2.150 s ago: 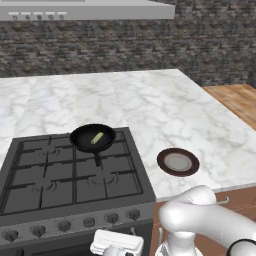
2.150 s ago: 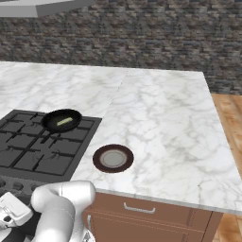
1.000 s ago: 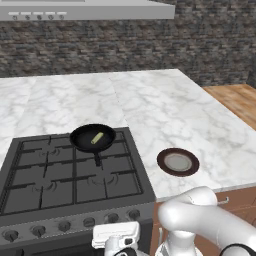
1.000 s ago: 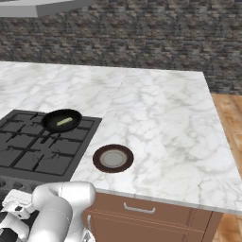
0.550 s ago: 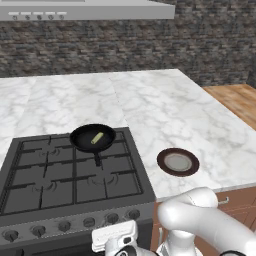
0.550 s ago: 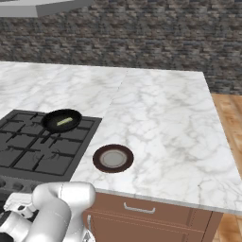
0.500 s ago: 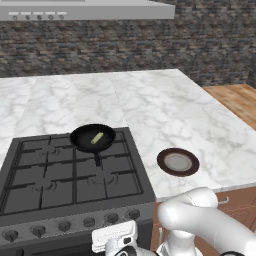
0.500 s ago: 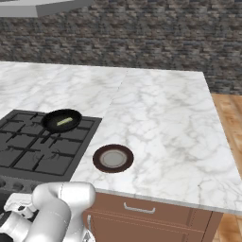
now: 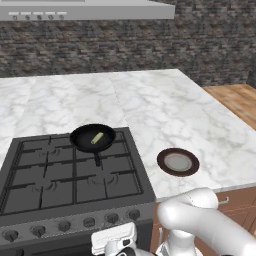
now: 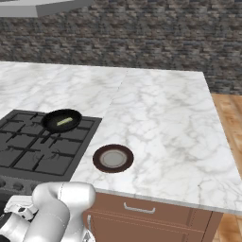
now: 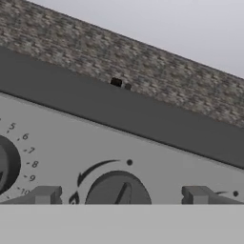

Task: Pick up the butter stick and place it in the pan. Then turn on the burner for the pan.

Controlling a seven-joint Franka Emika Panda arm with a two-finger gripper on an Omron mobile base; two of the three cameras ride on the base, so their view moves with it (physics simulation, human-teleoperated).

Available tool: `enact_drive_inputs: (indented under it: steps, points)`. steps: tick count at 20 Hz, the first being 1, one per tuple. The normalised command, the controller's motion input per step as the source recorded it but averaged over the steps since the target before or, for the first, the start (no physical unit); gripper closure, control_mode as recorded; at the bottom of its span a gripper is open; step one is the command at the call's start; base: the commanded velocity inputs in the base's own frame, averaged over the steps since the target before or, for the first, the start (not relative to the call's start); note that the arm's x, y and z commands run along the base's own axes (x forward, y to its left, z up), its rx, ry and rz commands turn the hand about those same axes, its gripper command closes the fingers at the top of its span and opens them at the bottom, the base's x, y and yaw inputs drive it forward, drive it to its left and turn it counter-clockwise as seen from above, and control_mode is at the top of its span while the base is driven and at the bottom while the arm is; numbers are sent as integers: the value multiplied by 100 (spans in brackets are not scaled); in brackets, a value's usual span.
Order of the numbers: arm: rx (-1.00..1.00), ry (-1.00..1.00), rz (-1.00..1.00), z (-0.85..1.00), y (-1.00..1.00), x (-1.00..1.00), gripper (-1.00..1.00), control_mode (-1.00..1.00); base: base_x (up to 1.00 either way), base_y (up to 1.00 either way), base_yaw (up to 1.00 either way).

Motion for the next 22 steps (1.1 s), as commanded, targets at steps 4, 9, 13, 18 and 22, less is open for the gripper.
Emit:
enact_drive_inputs:
  steps: [4, 9, 13, 18, 22]
  points:
    - [6, 2, 0, -7, 0, 7, -100, -100, 0, 0, 0]
    - [6, 1, 0, -5, 0, 12, -100, -100, 0, 0, 0]
    - [5, 0, 0, -3, 0, 12, -100, -100, 0, 0, 0]
    - [3, 1, 0, -18, 0, 7, 100, -100, 0, 0, 0]
    - [3, 2, 0, -20, 0, 18, 100, -100, 0, 0, 0]
